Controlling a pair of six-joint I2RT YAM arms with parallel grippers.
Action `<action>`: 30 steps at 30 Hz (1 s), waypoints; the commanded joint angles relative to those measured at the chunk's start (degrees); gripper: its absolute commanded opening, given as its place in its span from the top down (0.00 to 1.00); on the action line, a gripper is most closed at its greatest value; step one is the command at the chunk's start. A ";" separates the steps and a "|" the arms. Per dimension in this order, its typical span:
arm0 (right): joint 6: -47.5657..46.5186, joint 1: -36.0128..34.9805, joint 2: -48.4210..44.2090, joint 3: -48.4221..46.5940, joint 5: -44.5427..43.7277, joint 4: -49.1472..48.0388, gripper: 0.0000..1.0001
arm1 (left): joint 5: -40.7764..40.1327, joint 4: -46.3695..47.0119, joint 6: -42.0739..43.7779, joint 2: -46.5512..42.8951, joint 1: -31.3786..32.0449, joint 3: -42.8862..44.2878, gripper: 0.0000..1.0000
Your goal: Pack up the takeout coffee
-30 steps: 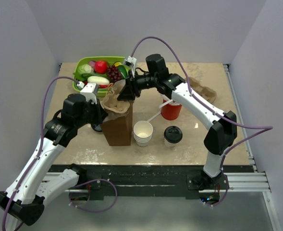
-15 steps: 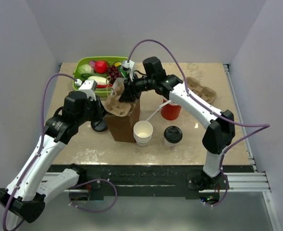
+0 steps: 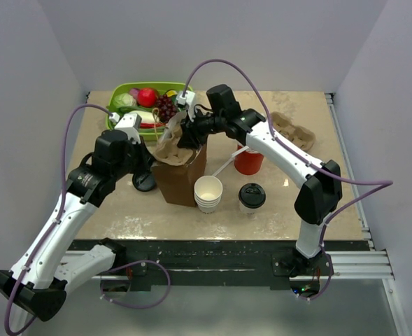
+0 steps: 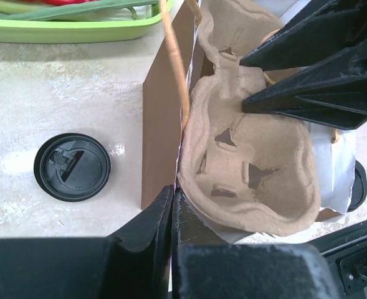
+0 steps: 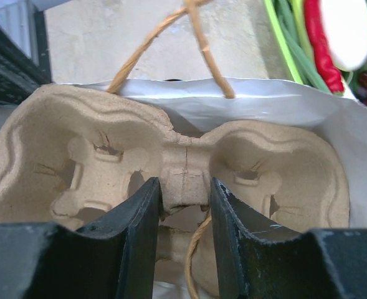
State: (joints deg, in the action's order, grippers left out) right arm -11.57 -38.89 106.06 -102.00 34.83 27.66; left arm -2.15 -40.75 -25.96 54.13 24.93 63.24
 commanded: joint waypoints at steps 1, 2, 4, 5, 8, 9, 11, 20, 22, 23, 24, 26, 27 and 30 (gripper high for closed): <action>2.50 0.22 -0.77 -1.71 -9.59 -0.94 0.64 | 1.71 2.52 0.55 -0.43 0.30 1.97 0.96; 4.43 0.31 -0.51 -2.06 -11.69 -1.64 0.65 | 1.89 2.61 0.73 -0.43 0.30 1.88 0.98; 11.11 0.22 0.11 -3.03 -16.79 -2.26 0.64 | 3.11 2.61 1.34 -0.25 0.30 1.71 0.98; 14.00 0.31 0.37 -3.47 -18.55 -1.91 0.65 | 3.12 2.35 1.52 -0.08 0.30 1.62 0.99; 20.97 0.40 0.55 -4.00 -20.51 -1.04 0.67 | 3.30 2.08 1.78 0.19 0.30 1.27 1.00; 23.07 0.40 0.55 -4.26 -19.63 -0.68 0.67 | 3.30 1.99 1.79 0.19 0.30 1.09 1.00; 24.40 0.31 0.20 -4.18 -19.10 -0.76 0.67 | 3.30 1.82 2.05 0.19 0.30 1.09 1.00; 14.42 0.31 -1.29 -2.08 -16.65 -2.25 0.64 | 2.33 1.38 2.23 -0.34 0.30 1.44 1.00; 6.94 0.22 -4.35 1.70 -14.62 -2.78 0.63 | 2.33 1.12 1.61 -0.16 0.30 1.80 1.00; 4.83 0.14 -5.68 3.37 -14.35 -4.53 0.63 | 2.33 1.03 1.52 -0.16 0.30 1.88 1.00; 1.93 0.22 -7.34 7.21 -14.00 -6.11 0.63 | 2.33 1.03 1.43 -0.25 0.30 1.80 1.00; -0.54 0.14 -10.69 9.87 -13.04 -8.93 0.63 | 2.33 1.20 1.26 -0.25 0.30 1.88 1.00; -1.60 0.13 -11.31 11.37 -12.77 -9.46 0.63 | 2.33 1.20 1.26 0.01 0.30 1.97 1.00; -3.01 -0.30 -11.67 11.38 -12.59 -8.68 0.63 | 2.77 1.64 1.26 0.27 0.30 2.50 1.00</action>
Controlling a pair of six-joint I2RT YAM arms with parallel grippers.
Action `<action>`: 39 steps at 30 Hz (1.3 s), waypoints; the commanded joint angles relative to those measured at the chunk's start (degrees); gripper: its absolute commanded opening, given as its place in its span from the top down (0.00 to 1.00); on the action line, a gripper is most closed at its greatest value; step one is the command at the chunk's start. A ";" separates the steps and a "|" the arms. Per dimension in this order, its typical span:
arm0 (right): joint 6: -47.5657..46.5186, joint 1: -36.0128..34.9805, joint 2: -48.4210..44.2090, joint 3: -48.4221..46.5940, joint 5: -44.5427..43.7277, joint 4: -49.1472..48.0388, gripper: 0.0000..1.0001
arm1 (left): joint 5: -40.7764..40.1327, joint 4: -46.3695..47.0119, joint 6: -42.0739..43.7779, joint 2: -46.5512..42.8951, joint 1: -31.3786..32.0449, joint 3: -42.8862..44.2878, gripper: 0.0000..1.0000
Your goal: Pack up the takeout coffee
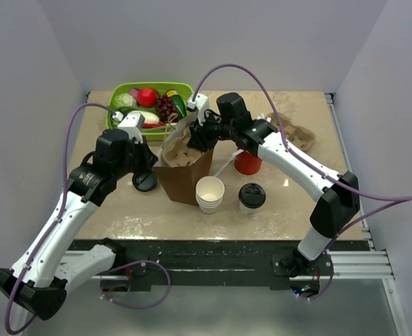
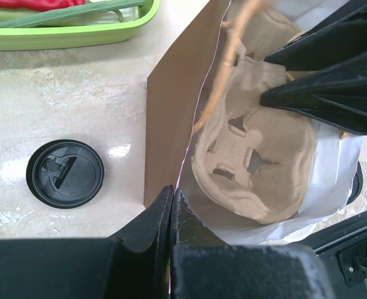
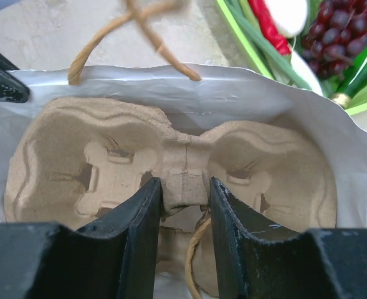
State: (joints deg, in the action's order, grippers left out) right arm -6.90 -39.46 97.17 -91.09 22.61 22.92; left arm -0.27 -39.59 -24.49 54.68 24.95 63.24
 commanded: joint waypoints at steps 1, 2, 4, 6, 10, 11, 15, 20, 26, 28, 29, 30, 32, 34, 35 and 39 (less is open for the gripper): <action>-7.78 -0.17 -2.51 0.21 -1.07 -3.41 0.63 | 0.98 0.66 -0.21 -0.10 0.27 2.50 1.00; -7.96 -0.35 -1.98 0.04 -1.16 -2.54 0.64 | 1.24 0.75 -0.12 -0.01 0.27 2.59 1.00; -8.13 -1.22 -1.37 -0.32 -2.73 -2.26 0.64 | 1.42 0.92 -0.03 0.17 0.28 2.85 1.00; -9.79 -2.71 -0.84 -0.23 -4.50 -1.83 0.63 | 1.85 1.10 -0.03 0.17 0.27 2.94 1.00; -13.06 -4.39 0.74 -0.14 -8.19 -0.86 0.64 | 1.50 1.10 -0.12 0.52 0.27 3.11 1.00; -12.71 -4.57 1.44 -0.75 -9.94 0.36 0.64 | 1.42 1.27 -0.12 0.52 0.27 3.20 1.00; -11.21 -5.10 4.52 -3.31 -12.24 2.48 0.64 | 0.45 0.75 -0.47 0.78 0.27 3.82 1.00; -8.58 -5.36 4.96 0.38 -9.52 -2.26 0.63 | -1.57 0.13 -1.26 1.31 0.27 4.17 1.00; -6.73 -5.71 7.33 1.09 -12.76 -1.21 0.62 | -1.83 -0.04 -1.44 0.87 0.27 3.99 1.00; -6.64 -5.98 7.86 1.35 -14.78 -0.86 0.62 | -1.84 0.04 -1.44 0.87 0.27 4.08 1.00; -6.47 -6.06 8.56 1.09 -15.83 -0.16 0.61 | -1.66 0.13 -1.44 0.70 0.27 4.08 1.00; -6.12 -6.06 8.83 0.91 -15.84 0.02 0.60 | -1.75 0.13 -1.52 0.70 0.19 4.08 1.00; -5.85 -6.24 9.09 1.35 -14.88 0.20 0.60 | -1.66 0.13 -1.61 0.61 0.27 3.91 1.00; -5.67 -6.42 8.83 2.05 -14.96 -0.50 0.55 | -1.75 0.13 -1.70 0.43 0.19 3.73 1.00; -5.41 -6.50 8.57 2.49 -14.70 -0.68 0.52 | -1.84 0.22 -1.79 0.35 0.27 3.47 1.00; -4.44 -6.50 7.08 2.49 -13.65 -1.12 0.42 | -1.92 -0.04 -1.96 0.08 0.19 3.12 1.00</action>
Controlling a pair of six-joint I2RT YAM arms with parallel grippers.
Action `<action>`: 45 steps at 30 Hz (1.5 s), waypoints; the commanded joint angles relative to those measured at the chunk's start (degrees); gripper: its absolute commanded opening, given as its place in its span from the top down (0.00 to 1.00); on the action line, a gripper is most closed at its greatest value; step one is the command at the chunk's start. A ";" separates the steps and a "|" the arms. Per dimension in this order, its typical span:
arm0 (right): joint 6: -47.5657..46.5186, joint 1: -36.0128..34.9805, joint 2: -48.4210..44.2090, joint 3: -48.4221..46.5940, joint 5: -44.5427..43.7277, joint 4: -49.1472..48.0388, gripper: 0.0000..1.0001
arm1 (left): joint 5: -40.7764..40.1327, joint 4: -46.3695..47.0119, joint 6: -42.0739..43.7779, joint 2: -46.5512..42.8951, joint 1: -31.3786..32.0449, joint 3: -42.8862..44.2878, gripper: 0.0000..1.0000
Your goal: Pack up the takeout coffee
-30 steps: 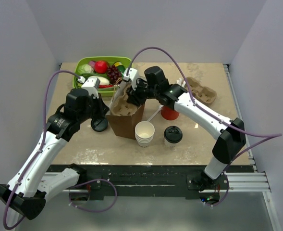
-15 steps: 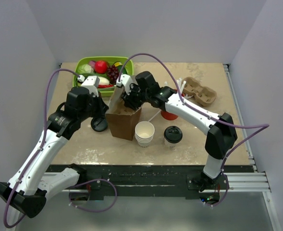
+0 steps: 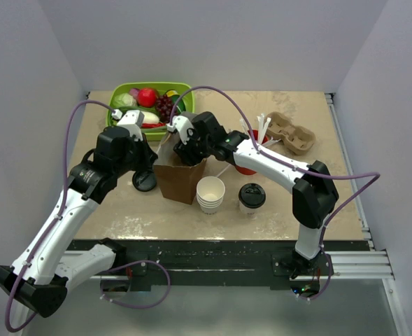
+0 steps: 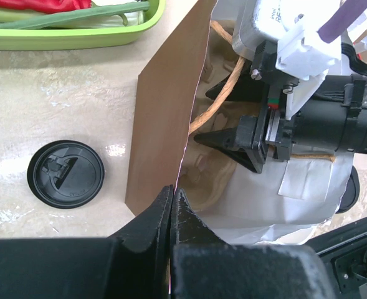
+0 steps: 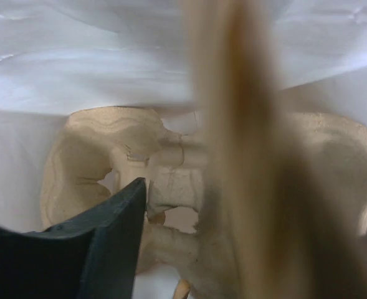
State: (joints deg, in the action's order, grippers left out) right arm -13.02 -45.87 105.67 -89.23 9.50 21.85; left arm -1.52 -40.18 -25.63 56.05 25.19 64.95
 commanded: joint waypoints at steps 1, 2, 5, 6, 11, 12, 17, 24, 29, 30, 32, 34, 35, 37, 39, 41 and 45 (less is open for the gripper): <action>2.03 -0.10 -1.78 0.72 -0.27 -0.57 0.41 | -0.85 0.55 -0.83 -1.21 0.03 1.41 1.00; 2.64 -0.10 -2.22 0.55 -0.01 -0.58 0.40 | -0.94 0.46 -0.83 -1.30 0.03 1.41 1.00; 3.52 -0.10 -3.19 -0.50 0.35 -0.31 0.31 | -1.29 0.19 -0.92 -1.47 -0.05 1.32 1.00; 3.78 -0.10 -3.53 -0.94 0.35 -0.23 0.26 | -1.29 0.11 -0.92 -1.56 0.03 1.32 1.00; 5.89 -0.10 -5.38 -4.10 -0.62 0.04 0.12 | -1.91 -0.42 -1.27 -1.47 0.03 1.32 1.00; 6.07 -0.01 -5.65 -4.54 -0.53 -0.14 0.09 | -2.08 -0.68 -1.35 -1.47 -0.05 1.32 1.00; 8.09 -0.10 -7.14 -7.44 0.35 -0.14 0.05 | -2.26 -1.12 -2.06 -1.82 0.03 0.71 1.00; 10.46 -0.10 -10.12 -8.07 1.14 -0.31 0.02 | -3.58 -1.65 -2.59 -2.79 -0.05 0.88 1.00; 11.96 -0.10 -11.62 -6.92 0.79 0.39 0.02 | -4.54 -1.56 -2.76 -3.67 -0.05 0.53 1.00; 11.96 -0.10 -12.15 -6.83 0.96 0.65 0.02 | -4.72 -1.48 -2.94 -3.76 -0.05 0.18 1.00; 12.05 -0.10 -12.59 -5.96 0.70 0.39 0.02 | -4.90 -1.39 -3.20 -3.76 -0.05 -0.08 1.00; 12.22 -0.10 -12.85 -5.78 0.52 0.74 0.02 | -5.07 -1.21 -3.38 -3.58 0.03 -0.52 1.00; 12.14 -0.10 -12.85 -5.78 0.61 0.92 0.02 | -5.16 -1.13 -3.64 -3.58 0.03 -0.61 1.00; 12.31 -0.10 -12.94 -5.95 0.52 1.18 0.02 | -5.34 -0.95 -3.90 -3.58 0.03 -1.05 1.00; 12.49 -0.10 -12.77 -6.30 0.52 1.53 0.02 | -5.51 -0.95 -4.08 -3.49 -0.05 -1.23 1.00; 12.58 -0.10 -12.77 -6.66 0.35 1.80 0.02 | -5.51 -0.86 -4.34 -3.58 -0.05 -1.40 1.00; 12.58 -0.19 -12.33 -7.53 -0.62 3.46 0.02 | -5.60 -0.60 -4.52 -3.67 0.03 -1.58 1.00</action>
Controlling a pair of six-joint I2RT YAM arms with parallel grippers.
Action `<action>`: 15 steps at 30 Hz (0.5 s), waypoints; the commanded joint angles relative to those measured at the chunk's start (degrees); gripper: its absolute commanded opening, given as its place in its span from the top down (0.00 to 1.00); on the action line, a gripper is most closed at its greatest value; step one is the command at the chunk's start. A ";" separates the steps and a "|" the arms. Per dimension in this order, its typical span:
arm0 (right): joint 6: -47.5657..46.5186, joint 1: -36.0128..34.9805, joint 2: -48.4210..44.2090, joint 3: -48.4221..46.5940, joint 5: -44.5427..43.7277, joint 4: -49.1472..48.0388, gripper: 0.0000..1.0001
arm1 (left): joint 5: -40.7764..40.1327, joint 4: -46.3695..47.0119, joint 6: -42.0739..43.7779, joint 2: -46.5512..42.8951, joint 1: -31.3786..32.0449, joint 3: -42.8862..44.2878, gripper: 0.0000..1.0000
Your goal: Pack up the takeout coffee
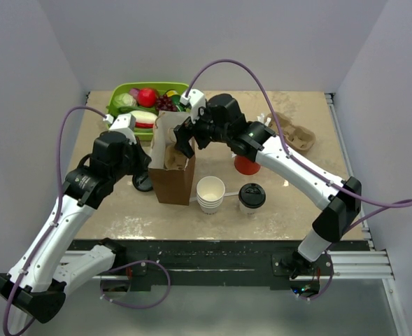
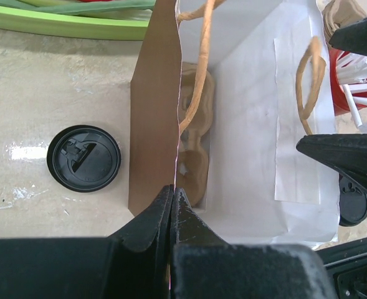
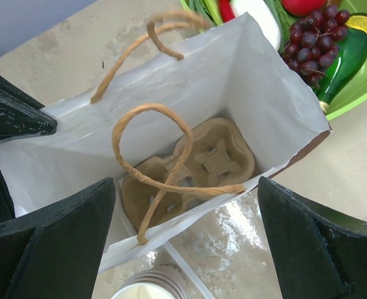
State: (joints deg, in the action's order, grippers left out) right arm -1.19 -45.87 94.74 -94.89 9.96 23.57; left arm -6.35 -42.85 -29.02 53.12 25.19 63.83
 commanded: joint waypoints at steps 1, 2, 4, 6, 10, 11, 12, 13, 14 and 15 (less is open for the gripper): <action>0.75 -0.19 -1.40 -2.05 -1.43 1.91 0.02 | -0.77 2.16 -1.13 -0.65 -0.05 -0.46 1.00; 0.75 -0.27 -1.31 -1.96 -2.13 2.35 0.02 | -0.86 2.24 -1.13 -0.74 0.03 -0.46 1.00; 0.75 -0.19 -1.22 -2.05 -2.66 3.32 0.02 | -1.03 2.42 -1.22 -0.65 0.03 -0.55 1.00; 0.75 -0.19 -1.57 -2.58 -2.49 3.85 0.02 | -1.65 2.60 -1.48 -0.39 0.03 -0.55 1.00; 3.82 -0.27 -4.11 -3.46 -1.87 2.54 0.02 | -2.79 2.68 -2.53 -0.21 -0.05 -0.73 1.00; 4.09 -0.19 -5.17 -2.67 -1.35 1.40 0.02 | -3.23 2.95 -2.80 -0.21 -0.05 -0.90 1.00; 4.35 -0.19 -6.40 -0.84 -0.39 -1.40 0.02 | -3.49 3.21 -2.98 -0.30 -0.05 -1.34 1.00; 4.79 -0.19 -8.85 0.05 -0.38 -2.64 0.02 | -3.58 3.47 -3.33 -0.48 0.03 -1.52 1.00; 5.06 -0.10 -10.17 0.84 0.23 -3.61 0.02 | -3.76 3.56 -3.59 -0.48 -0.05 -1.69 1.00; 5.49 -0.19 -11.15 1.54 0.50 -4.84 0.02 | -3.93 3.74 -3.68 -0.65 -0.05 -1.96 1.00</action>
State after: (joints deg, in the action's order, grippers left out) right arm 1.69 -45.87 92.18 -94.41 8.69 25.82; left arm -8.29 -41.78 -30.92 53.08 25.19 63.05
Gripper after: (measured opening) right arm 0.982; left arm 0.025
